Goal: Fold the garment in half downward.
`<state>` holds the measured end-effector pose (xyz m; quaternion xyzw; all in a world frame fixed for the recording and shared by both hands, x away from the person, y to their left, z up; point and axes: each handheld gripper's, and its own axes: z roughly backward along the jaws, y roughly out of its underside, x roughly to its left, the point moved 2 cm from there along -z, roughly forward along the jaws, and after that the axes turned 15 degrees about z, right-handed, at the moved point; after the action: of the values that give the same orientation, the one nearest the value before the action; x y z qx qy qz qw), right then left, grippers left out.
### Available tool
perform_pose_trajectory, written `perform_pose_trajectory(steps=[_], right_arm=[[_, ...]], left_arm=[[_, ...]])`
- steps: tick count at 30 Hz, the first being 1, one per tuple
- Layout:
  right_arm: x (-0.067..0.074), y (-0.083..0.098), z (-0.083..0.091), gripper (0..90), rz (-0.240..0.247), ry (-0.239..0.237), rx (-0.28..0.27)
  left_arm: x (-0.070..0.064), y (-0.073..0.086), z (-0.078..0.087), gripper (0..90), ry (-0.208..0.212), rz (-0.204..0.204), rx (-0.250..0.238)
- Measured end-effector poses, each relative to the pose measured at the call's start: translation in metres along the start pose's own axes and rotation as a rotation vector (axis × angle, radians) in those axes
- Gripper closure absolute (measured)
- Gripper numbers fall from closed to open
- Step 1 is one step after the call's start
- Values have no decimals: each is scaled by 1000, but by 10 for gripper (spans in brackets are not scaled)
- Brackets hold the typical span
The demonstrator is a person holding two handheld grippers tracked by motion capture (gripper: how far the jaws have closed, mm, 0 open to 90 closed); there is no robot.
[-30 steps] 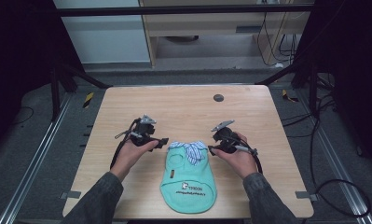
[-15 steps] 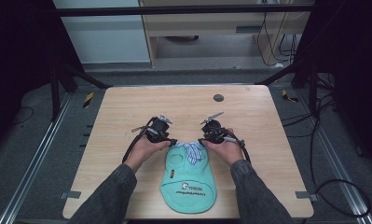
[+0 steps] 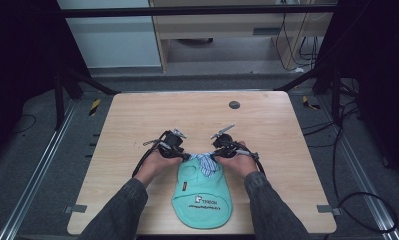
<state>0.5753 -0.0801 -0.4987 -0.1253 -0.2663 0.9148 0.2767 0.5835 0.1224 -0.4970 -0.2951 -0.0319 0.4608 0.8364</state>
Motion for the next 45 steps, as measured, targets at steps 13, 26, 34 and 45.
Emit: perform_pose_trajectory(steps=[13,26,34,45], right_arm=[[-2,-2,24,837,47,-12,-55],[-5,-14,56,841,127,1,-85],[-10,-18,69,840,151,5,-96],[-18,-24,78,840,182,3,-111]], left_arm=[[-2,-9,16,863,61,-19,-47],[-15,-24,45,865,71,-96,-72],[-22,-33,58,866,79,-136,-64],[-25,-39,63,866,57,-200,-68]])
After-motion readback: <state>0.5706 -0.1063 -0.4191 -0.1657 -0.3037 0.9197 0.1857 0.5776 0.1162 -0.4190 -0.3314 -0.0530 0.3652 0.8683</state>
